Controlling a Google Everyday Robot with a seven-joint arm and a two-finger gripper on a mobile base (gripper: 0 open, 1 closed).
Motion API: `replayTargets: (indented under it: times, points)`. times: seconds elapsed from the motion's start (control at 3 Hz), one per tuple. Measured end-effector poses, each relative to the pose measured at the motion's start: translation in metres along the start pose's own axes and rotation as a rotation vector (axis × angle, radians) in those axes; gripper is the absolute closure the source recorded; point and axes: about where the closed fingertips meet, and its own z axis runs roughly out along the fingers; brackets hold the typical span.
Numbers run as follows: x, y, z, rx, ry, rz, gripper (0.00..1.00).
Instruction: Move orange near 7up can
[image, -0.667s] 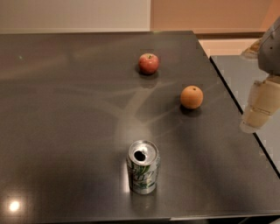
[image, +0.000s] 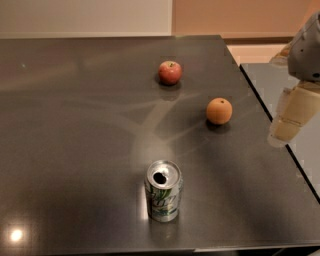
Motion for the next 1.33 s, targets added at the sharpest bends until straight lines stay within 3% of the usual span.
replayTargets:
  times: [0.67, 1.33]
  points:
    - [-0.029, -0.035, 0.025, -0.005, -0.067, 0.059, 0.00]
    - [-0.036, -0.069, 0.067, -0.023, -0.105, 0.119, 0.00]
